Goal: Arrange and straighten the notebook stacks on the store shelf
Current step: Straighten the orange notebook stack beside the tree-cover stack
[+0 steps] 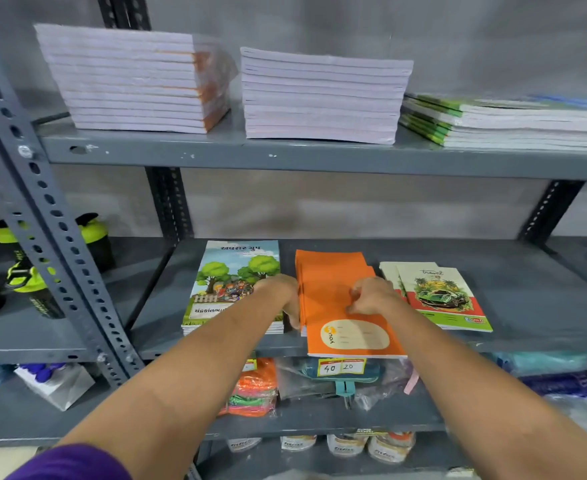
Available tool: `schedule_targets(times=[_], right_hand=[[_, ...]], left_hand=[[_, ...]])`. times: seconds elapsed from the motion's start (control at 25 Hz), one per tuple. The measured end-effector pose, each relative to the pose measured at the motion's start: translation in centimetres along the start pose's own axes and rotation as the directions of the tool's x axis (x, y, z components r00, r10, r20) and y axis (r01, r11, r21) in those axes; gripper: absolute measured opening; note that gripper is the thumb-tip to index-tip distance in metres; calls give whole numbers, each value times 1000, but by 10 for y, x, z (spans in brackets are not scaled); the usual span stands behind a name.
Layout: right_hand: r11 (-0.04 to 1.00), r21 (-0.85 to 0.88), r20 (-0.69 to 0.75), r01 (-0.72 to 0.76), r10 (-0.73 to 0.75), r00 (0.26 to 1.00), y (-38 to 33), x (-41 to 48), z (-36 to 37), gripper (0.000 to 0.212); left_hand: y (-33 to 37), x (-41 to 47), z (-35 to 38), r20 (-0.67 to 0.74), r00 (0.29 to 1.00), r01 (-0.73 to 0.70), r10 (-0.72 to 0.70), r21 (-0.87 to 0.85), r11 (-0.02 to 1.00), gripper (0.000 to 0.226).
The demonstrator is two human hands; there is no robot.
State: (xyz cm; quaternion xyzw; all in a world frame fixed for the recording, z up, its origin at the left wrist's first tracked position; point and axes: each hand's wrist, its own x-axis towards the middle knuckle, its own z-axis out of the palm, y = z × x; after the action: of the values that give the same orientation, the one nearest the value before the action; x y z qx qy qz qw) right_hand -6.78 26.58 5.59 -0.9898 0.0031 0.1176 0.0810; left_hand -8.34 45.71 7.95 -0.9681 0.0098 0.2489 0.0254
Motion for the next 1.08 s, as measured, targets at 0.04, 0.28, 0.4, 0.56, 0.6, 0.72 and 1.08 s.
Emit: schedule_targets(times=[0.04, 0.28, 0.4, 0.56, 0.6, 0.72, 1.08], right_hand=[[1000, 26, 18, 13, -13, 1000, 6, 1, 3, 43], [995, 55, -14, 87, -86, 996, 17, 12, 15, 40], [989, 66, -37, 134, -132, 991, 16, 19, 17, 43], [979, 94, 9, 183, -185, 983, 22, 26, 17, 67], [973, 124, 55, 196, -204, 977, 28, 27, 15, 79], [945, 253, 148, 206, -248, 957, 48, 23, 8, 116], [939, -36, 289, 341, -317, 903, 54, 23, 13, 143]], left_hand=[[8, 0, -1, -1, 999, -49, 49, -43, 998, 88], [22, 20, 5, -21, 998, -67, 63, -367, 928, 14], [26, 29, 11, -169, 986, -54, 0, -317, 947, 20], [26, 38, 16, -237, 961, 32, -145, -423, 905, 22], [27, 41, 18, -247, 955, 34, -162, -453, 891, 24], [25, 44, 23, -294, 945, -19, -146, -492, 870, 38], [30, 35, 9, 210, 974, -36, 81, -210, 977, 166]])
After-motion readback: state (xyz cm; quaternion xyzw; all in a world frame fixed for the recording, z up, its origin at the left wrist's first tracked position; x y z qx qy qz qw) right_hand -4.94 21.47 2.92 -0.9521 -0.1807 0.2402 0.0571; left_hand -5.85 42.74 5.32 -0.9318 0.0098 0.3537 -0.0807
